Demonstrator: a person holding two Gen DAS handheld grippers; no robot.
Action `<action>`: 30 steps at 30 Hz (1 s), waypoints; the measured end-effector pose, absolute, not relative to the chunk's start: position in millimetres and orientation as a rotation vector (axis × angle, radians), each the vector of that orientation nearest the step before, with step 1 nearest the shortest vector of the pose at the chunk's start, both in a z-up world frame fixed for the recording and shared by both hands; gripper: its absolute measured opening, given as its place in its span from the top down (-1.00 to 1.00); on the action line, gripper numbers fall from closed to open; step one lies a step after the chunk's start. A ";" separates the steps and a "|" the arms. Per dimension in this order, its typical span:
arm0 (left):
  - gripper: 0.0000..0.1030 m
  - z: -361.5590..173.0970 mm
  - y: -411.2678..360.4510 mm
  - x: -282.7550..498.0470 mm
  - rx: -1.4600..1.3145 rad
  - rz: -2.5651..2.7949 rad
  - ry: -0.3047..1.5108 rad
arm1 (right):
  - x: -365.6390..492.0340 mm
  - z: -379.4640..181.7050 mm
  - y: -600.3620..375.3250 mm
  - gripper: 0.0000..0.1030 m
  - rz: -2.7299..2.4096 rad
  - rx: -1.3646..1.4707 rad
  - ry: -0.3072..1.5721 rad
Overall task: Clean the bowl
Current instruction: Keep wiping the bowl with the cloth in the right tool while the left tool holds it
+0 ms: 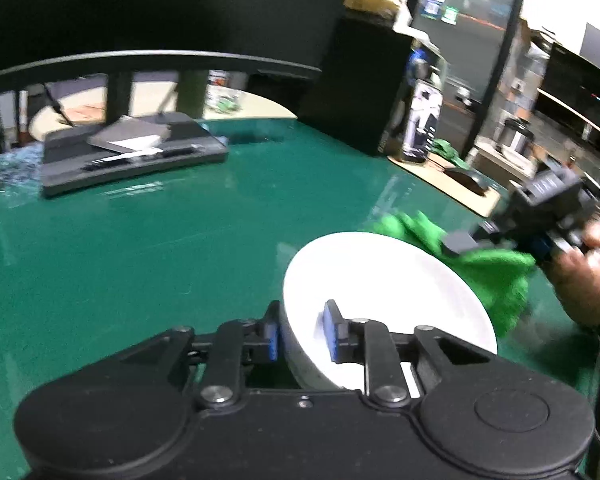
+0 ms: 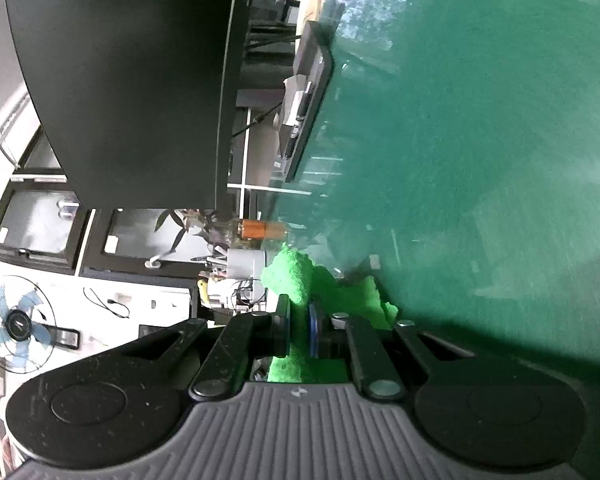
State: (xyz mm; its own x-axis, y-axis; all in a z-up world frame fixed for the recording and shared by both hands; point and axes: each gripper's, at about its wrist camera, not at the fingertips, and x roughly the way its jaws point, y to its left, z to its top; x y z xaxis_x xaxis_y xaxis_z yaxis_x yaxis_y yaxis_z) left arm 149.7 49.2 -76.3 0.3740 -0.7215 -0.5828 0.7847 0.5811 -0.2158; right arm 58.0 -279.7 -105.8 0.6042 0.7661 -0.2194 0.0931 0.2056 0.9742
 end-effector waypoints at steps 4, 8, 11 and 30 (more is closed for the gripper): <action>0.42 -78.9 48.5 148.7 0.088 -0.971 0.681 | 82.3 -103.8 -271.7 0.80 0.557 1.281 0.854; 0.42 -79.1 48.5 147.5 0.082 -0.960 0.679 | 94.8 -105.3 -262.6 0.80 0.552 1.279 0.871; 0.41 -77.6 48.1 146.9 0.087 -0.954 0.676 | 81.4 -111.1 -267.1 0.80 0.537 1.331 0.864; 0.38 -76.1 47.0 141.7 0.091 -0.921 0.671 | 89.2 -118.2 -255.2 0.80 0.480 1.365 0.843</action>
State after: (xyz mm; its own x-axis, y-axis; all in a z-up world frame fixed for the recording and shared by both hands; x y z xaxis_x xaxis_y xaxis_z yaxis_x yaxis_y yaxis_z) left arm 141.7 47.0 -76.1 0.4188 -0.7054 -0.5718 0.7603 0.6167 -0.2040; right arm 89.2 -255.2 -118.2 0.6295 0.7381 -0.2428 0.1676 0.1761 0.9700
